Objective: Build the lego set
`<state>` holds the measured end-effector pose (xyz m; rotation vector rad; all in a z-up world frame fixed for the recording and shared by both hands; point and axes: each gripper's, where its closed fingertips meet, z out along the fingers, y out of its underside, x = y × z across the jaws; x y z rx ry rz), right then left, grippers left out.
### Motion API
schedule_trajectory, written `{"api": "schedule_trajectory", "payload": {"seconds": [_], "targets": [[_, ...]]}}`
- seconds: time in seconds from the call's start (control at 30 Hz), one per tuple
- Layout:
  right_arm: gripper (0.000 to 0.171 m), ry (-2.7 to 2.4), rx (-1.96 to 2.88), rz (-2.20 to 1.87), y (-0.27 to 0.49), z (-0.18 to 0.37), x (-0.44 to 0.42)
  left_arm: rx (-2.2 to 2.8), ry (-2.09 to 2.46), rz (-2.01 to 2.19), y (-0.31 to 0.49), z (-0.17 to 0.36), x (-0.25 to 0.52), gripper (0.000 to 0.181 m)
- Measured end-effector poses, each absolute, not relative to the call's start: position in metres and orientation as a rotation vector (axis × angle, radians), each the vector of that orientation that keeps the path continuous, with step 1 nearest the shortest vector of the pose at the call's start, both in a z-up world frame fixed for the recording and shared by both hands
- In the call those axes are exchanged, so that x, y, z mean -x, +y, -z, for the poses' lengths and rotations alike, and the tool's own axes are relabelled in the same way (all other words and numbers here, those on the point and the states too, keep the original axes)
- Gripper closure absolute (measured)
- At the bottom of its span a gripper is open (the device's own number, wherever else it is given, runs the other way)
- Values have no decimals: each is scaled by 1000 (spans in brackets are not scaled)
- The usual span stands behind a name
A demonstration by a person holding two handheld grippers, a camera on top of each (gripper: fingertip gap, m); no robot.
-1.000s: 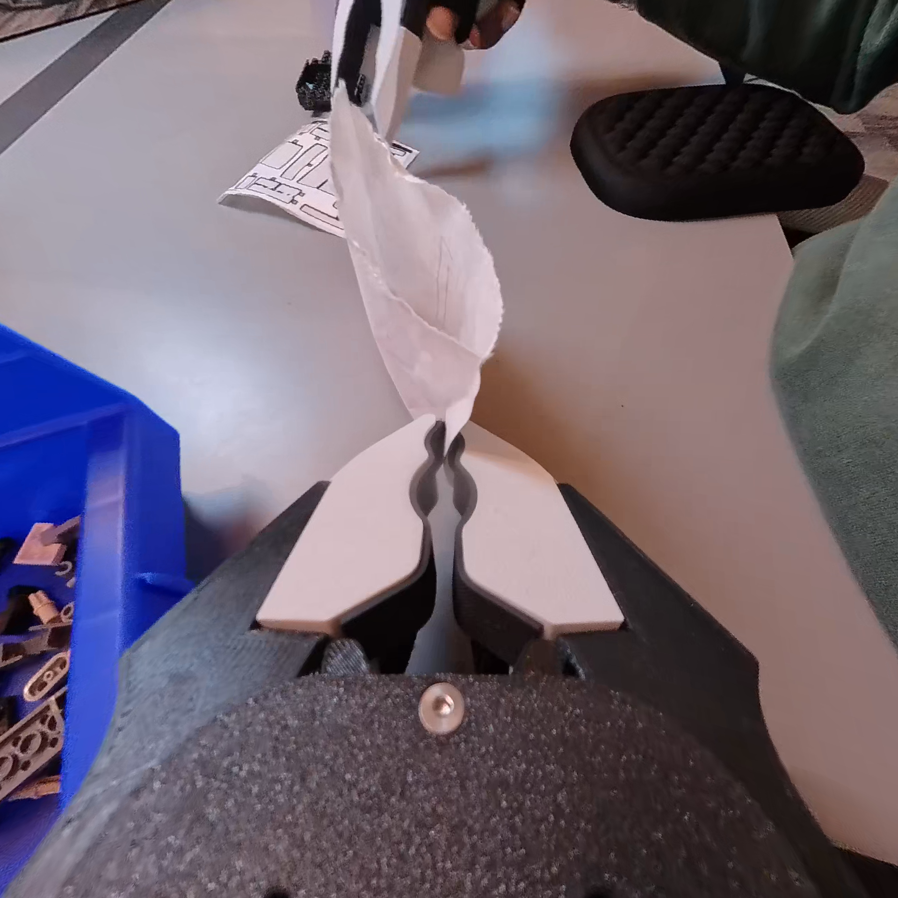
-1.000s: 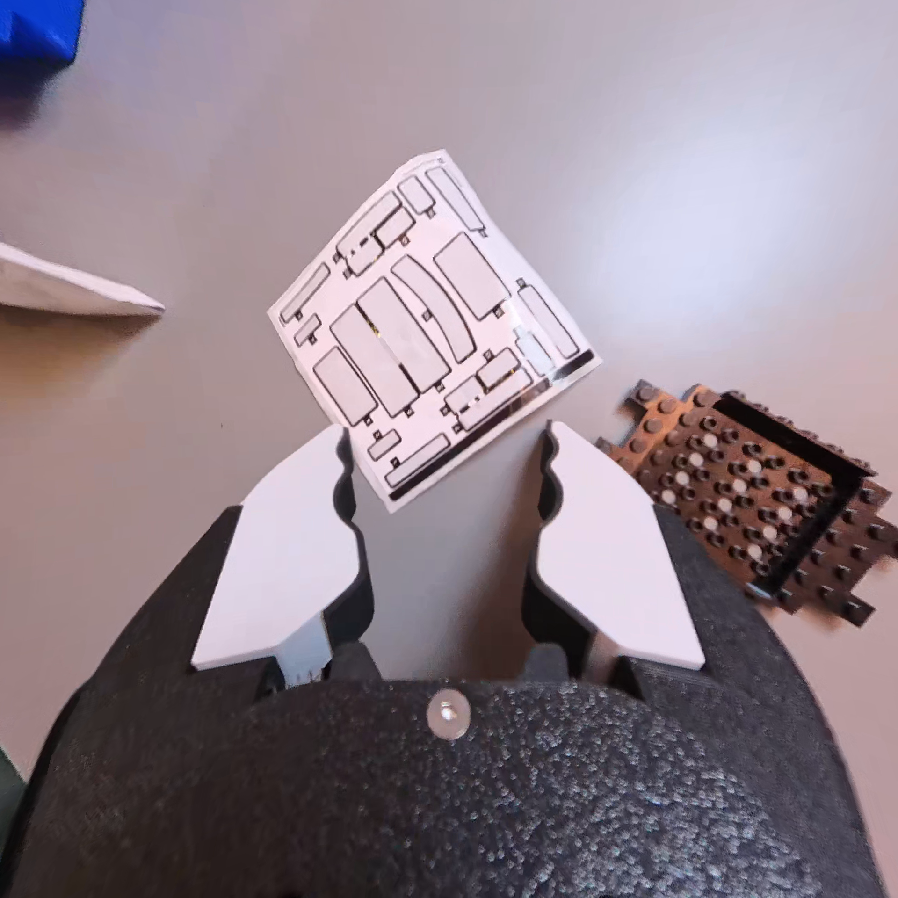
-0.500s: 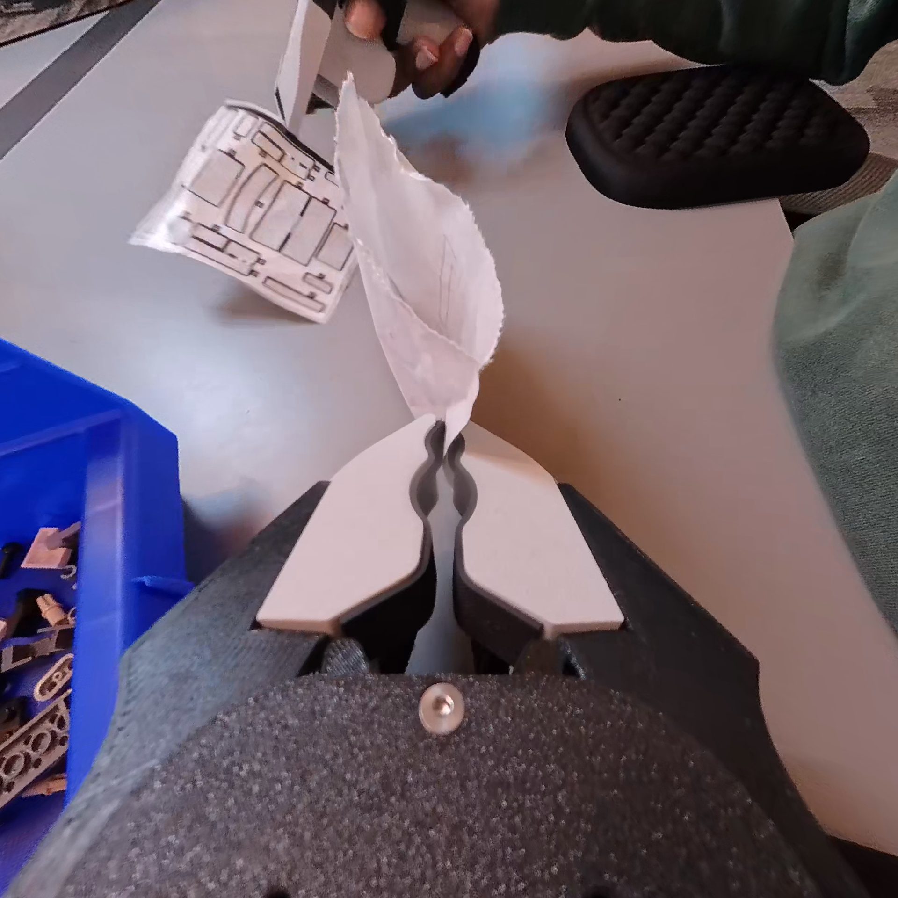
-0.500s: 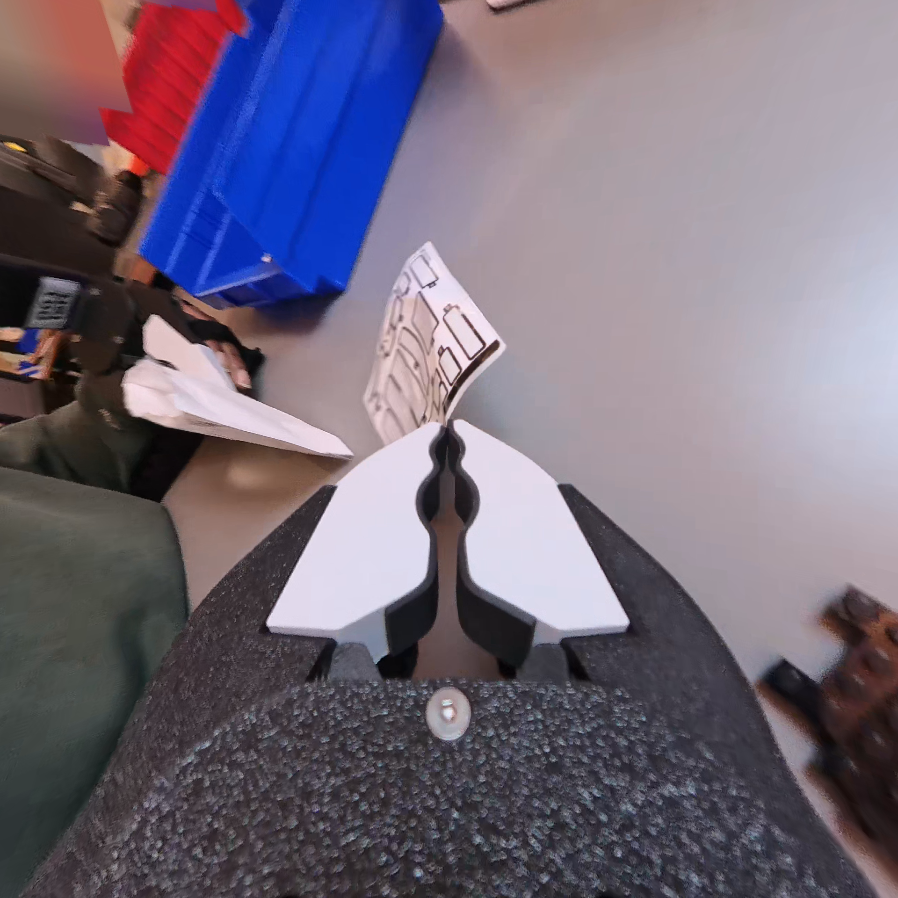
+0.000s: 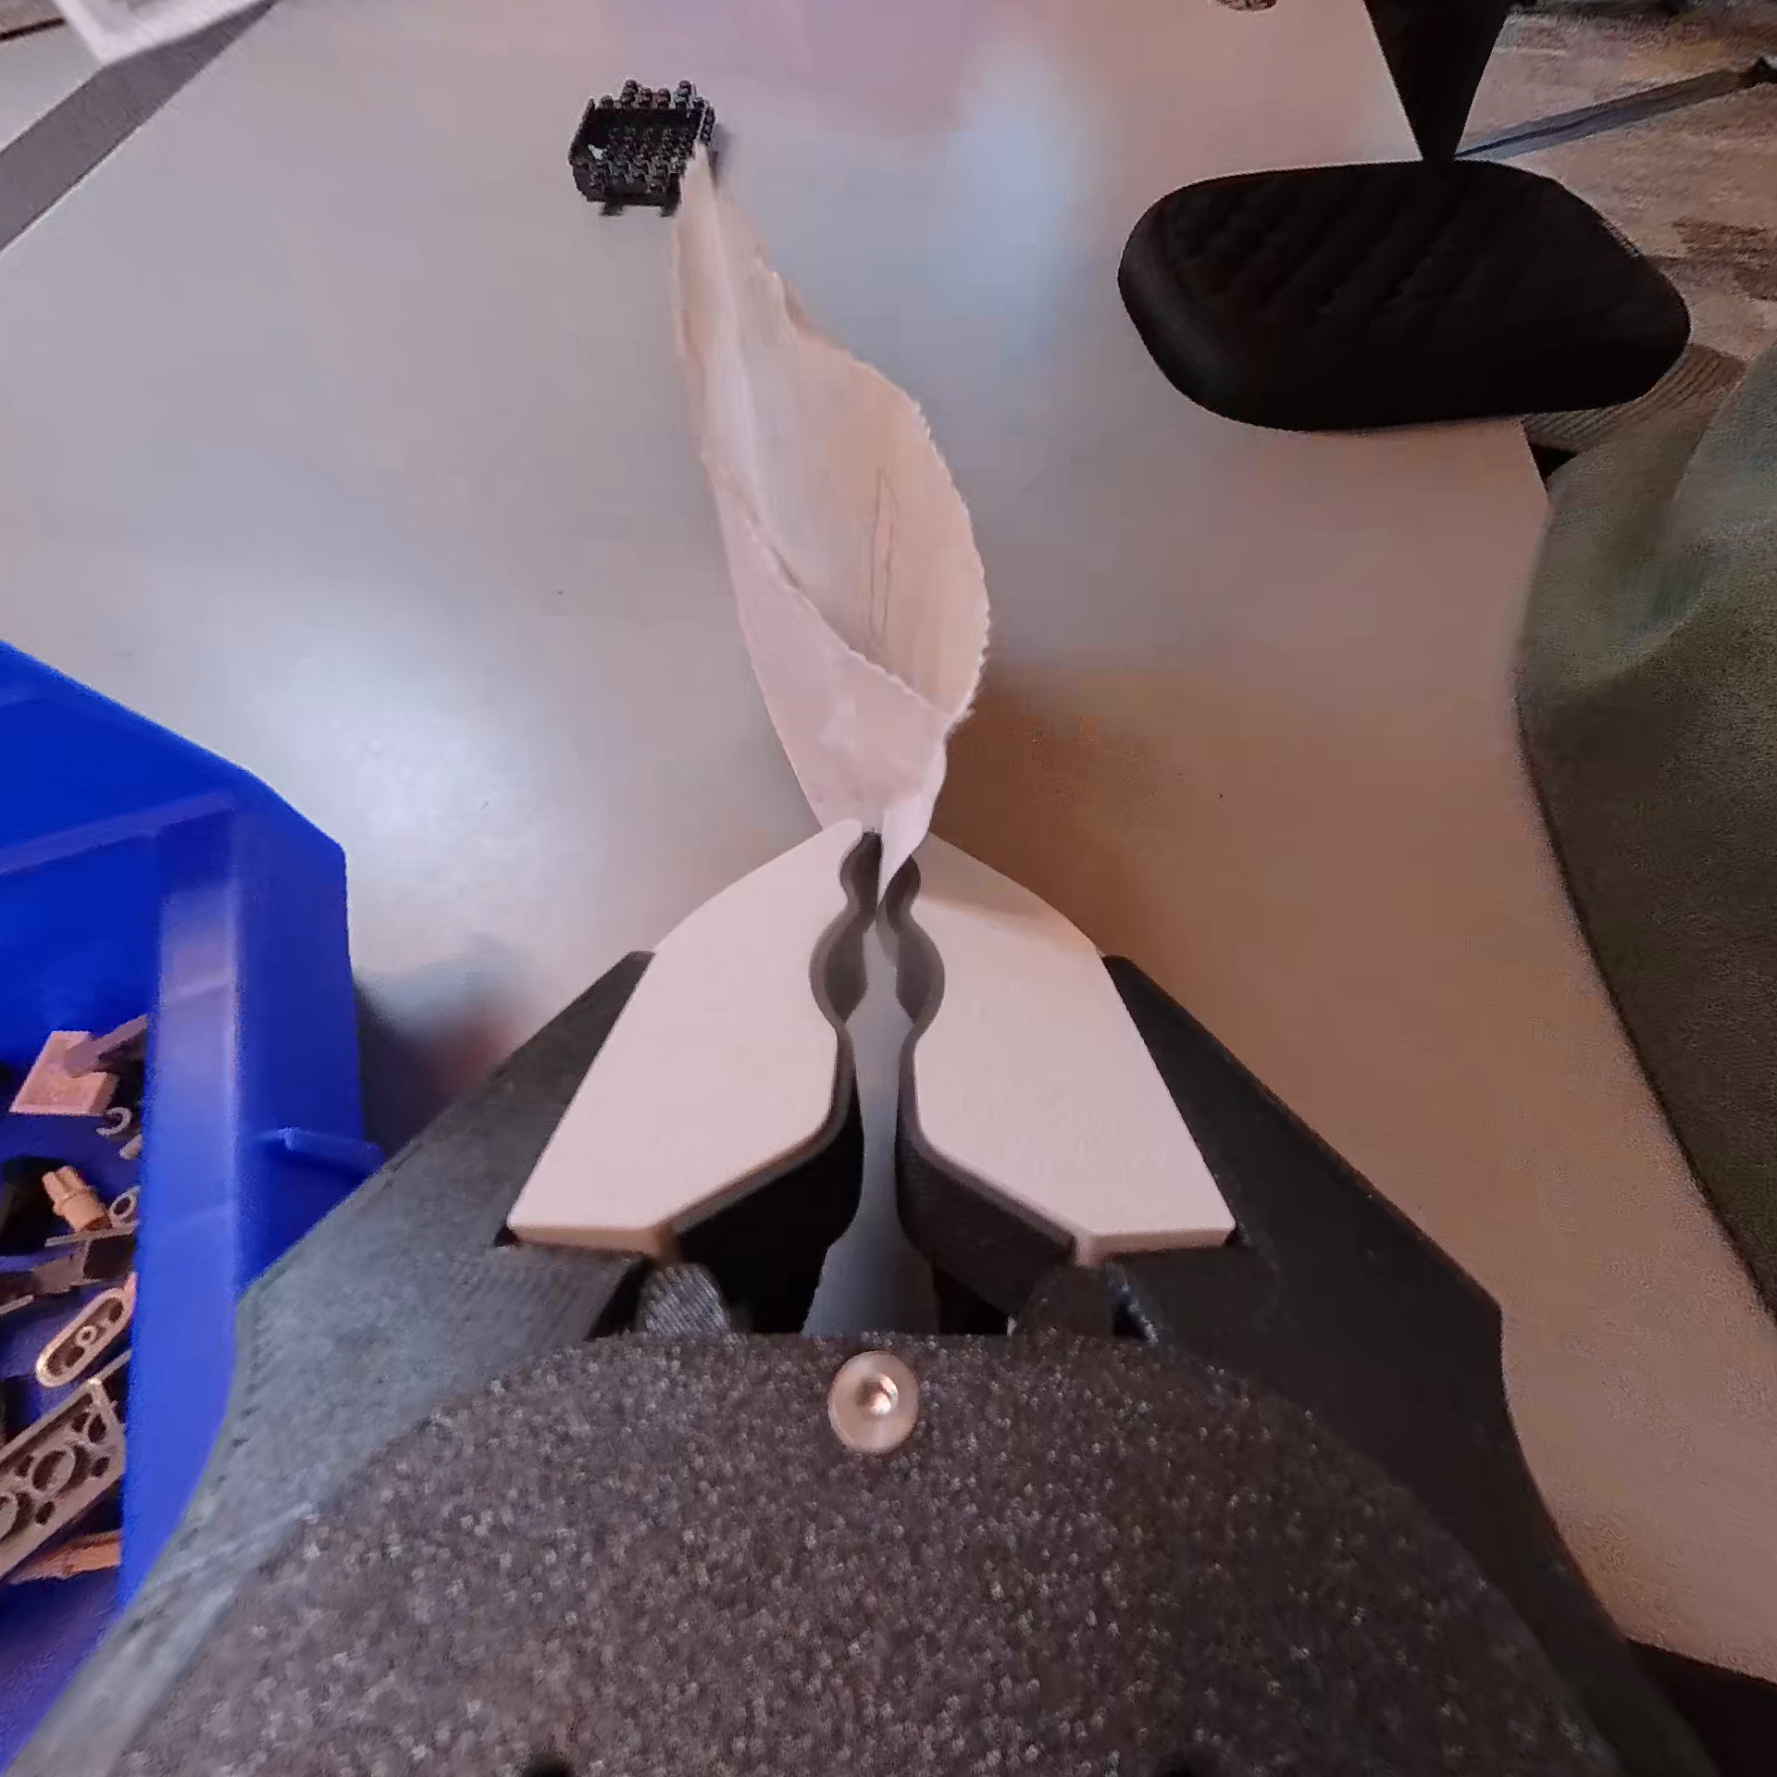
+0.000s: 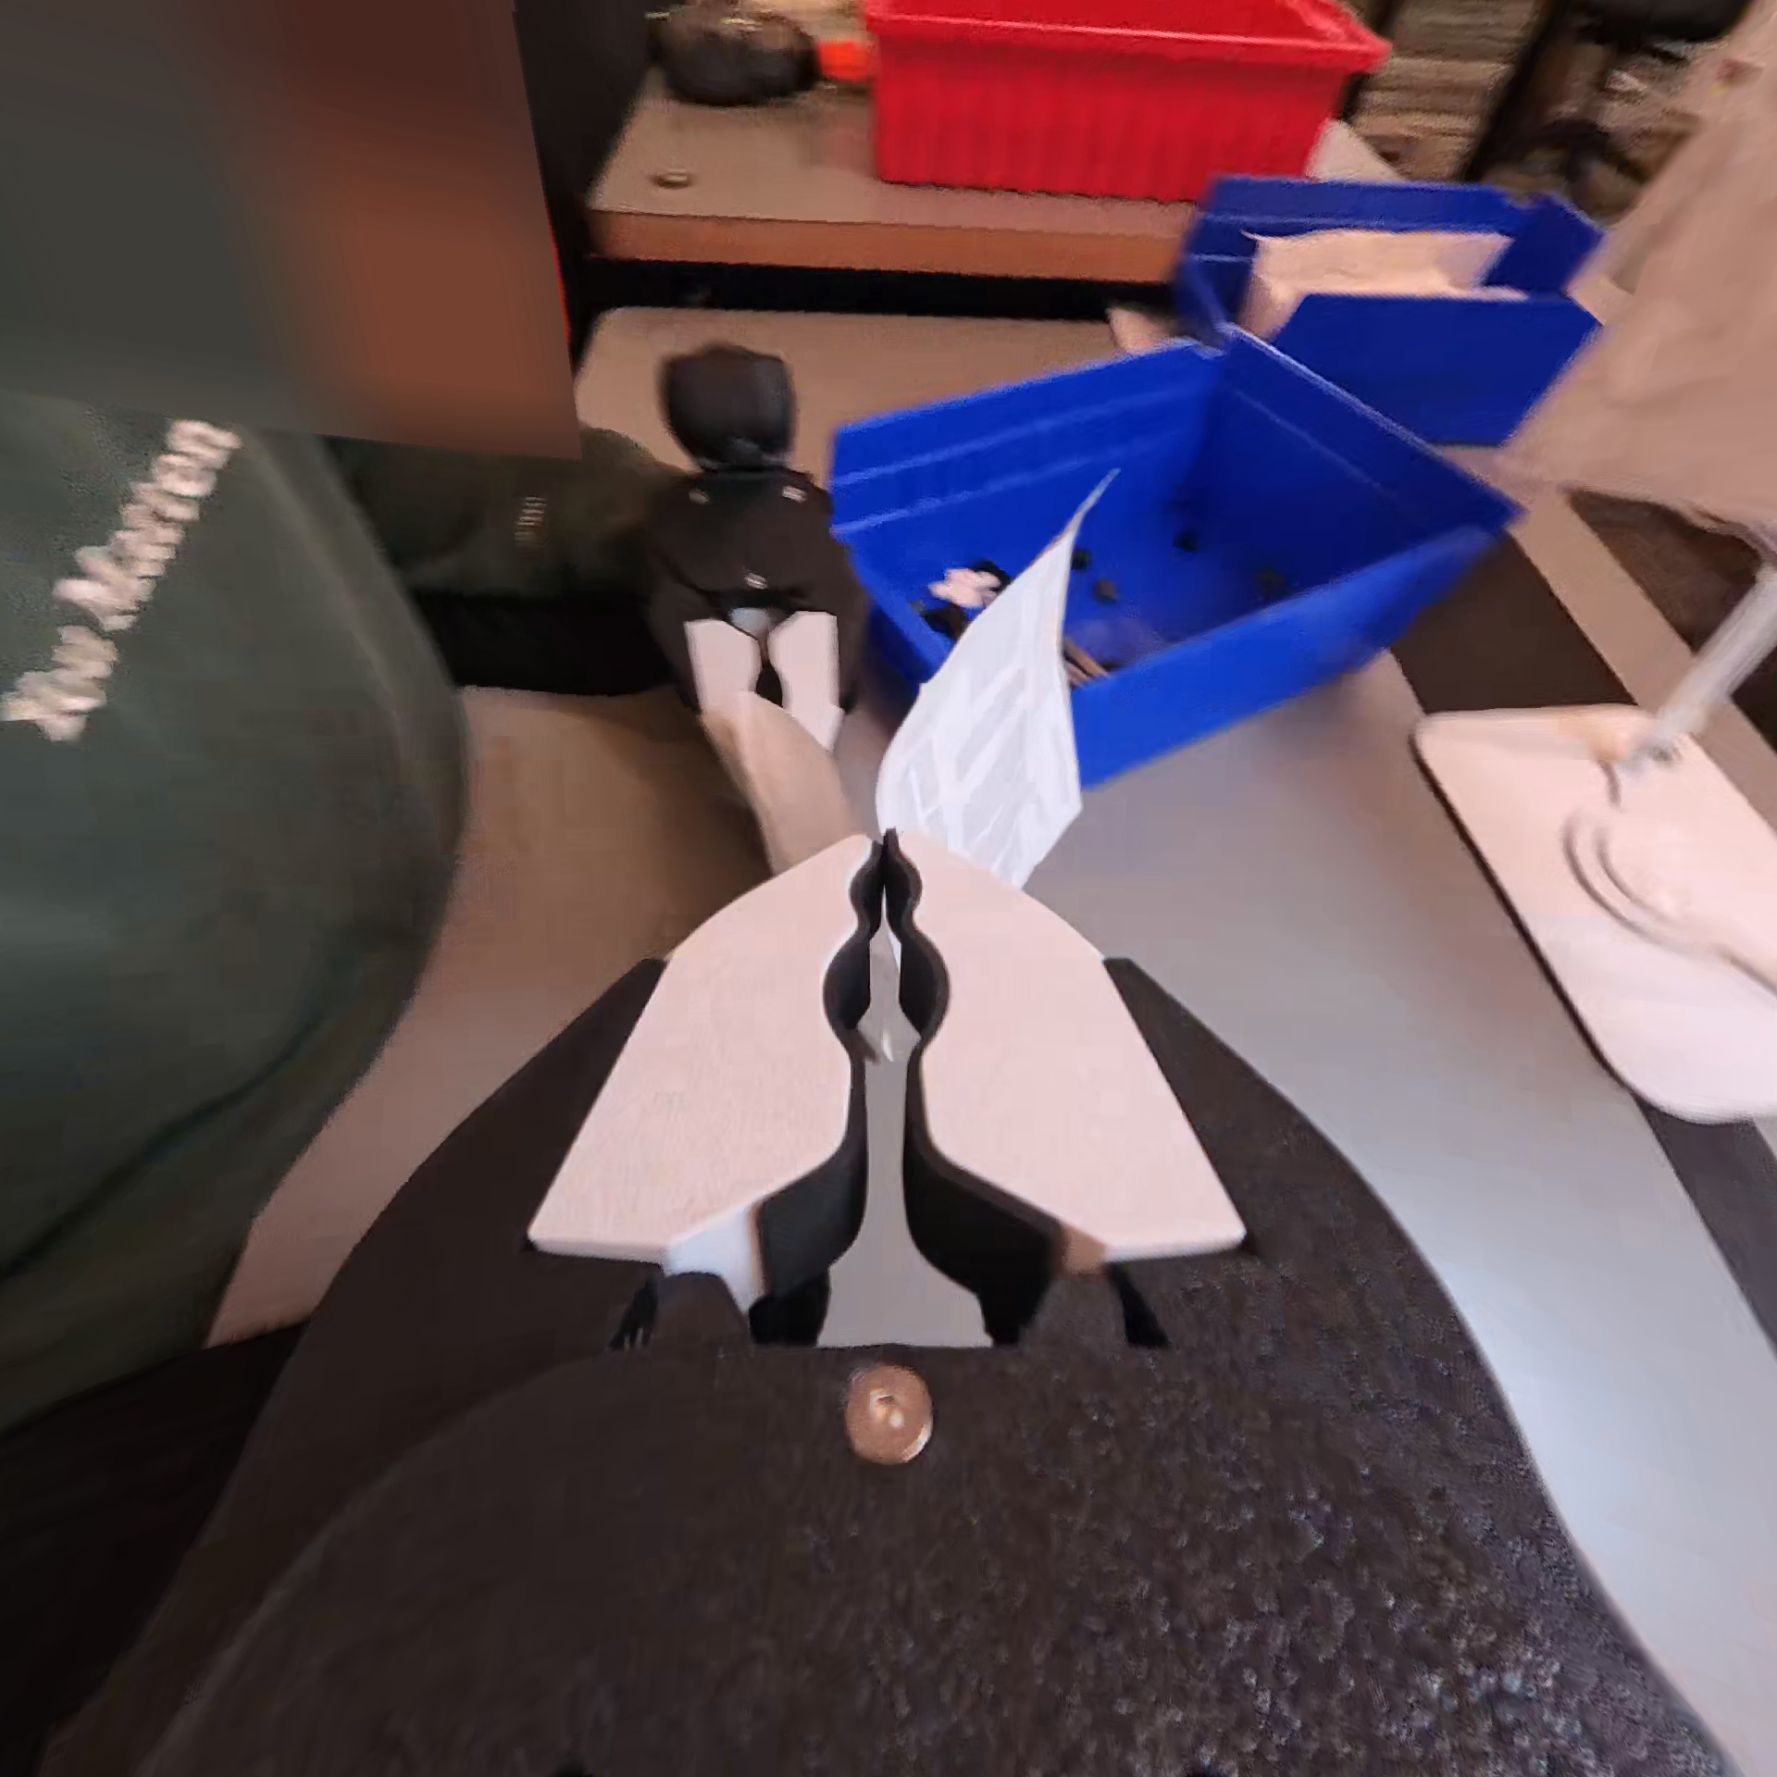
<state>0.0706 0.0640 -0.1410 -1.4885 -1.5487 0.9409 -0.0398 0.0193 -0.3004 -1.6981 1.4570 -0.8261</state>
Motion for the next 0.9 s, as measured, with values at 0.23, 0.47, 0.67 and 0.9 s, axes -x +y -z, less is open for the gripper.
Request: {"api": "schedule_trajectory", "payload": {"seconds": [0.23, 0.47, 0.67, 0.9], "targets": [[171, -1871, 1507, -912, 45, 144, -47, 1695, 1469, 833, 18, 300, 42, 181], [171, -1930, 1533, -853, 50, 151, -33, 1688, 1497, 837, 14, 301, 42, 181], [171, -1936, 1518, -824, 53, 142, -28, 1682, 1515, 841, 11, 301, 41, 181], [171, -1970, 1523, -771, 56, 142, -24, 1678, 1529, 838, 9, 301, 41, 181]]}}
